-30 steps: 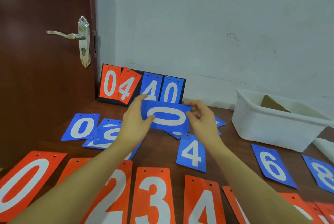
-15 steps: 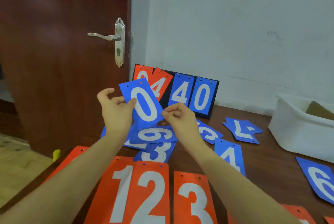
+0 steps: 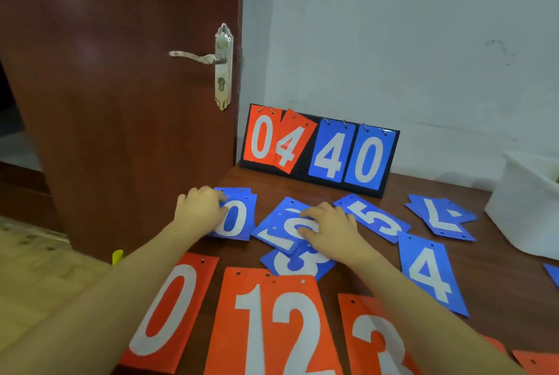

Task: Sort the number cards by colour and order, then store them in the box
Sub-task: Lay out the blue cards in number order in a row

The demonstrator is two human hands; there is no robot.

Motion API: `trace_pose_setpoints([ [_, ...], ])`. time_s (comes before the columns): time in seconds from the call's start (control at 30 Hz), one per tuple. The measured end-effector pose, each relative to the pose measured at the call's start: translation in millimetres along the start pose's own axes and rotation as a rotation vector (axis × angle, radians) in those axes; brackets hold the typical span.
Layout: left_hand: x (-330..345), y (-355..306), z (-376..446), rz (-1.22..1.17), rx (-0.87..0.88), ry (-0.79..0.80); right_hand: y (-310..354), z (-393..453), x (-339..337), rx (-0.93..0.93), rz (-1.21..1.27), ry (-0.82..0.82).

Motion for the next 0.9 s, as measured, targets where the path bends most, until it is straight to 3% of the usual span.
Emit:
trace_pose_setpoints([
  [0.2, -4.2, -21.2, -10.2, -0.064, 0.154, -0.222, -13.2, 9.5, -5.5, 0.156, 0.039, 0.099],
  [0.3, 2.9, -57.4, -18.7, -0.053, 0.319, -0.081, -12.7, 8.8, -9.4, 0.19, 0.112, 0.107],
  [0.4, 15.8, -78.3, -23.3, -0.019, 0.325, 0.131, -17.5, 3.6, -23.1, 0.205, 0.233, -0.149],
  [0.5, 17.7, -87.8, -20.2, -0.079, 0.28, 0.158, -32.4, -9.9, -43.2, 0.228, 0.367, -0.455],
  [0.63, 15.8, -97.1, -12.2, -0.224, 0.194, 0.226, -50.1, -30.7, -55.9, 0.225, 0.474, -0.525],
  [0.73, 16.4, -99.3, -11.5, -0.12, 0.151, 0.266, -59.3, -43.6, -58.9, 0.286, 0.338, -0.448],
  [0.83, 20.7, -104.3, -15.7, -0.083, 0.199, 0.276, -62.9, -54.4, -51.8, 0.372, -0.17, -0.311],
  [0.9, 23.3, -106.9, -20.0, -0.061, 0.251, 0.279, -56.4, -56.1, -46.5, 0.333, -0.281, -0.318],
])
Point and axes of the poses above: each hand's wrist, its own z-axis towards the middle knuckle, its own x-axis out of the palm, y = z × x, the point moved 3 cm from there along z, towards the middle knuckle, and after that the axes turned 1 degree about -y, right-handed, at the moved point
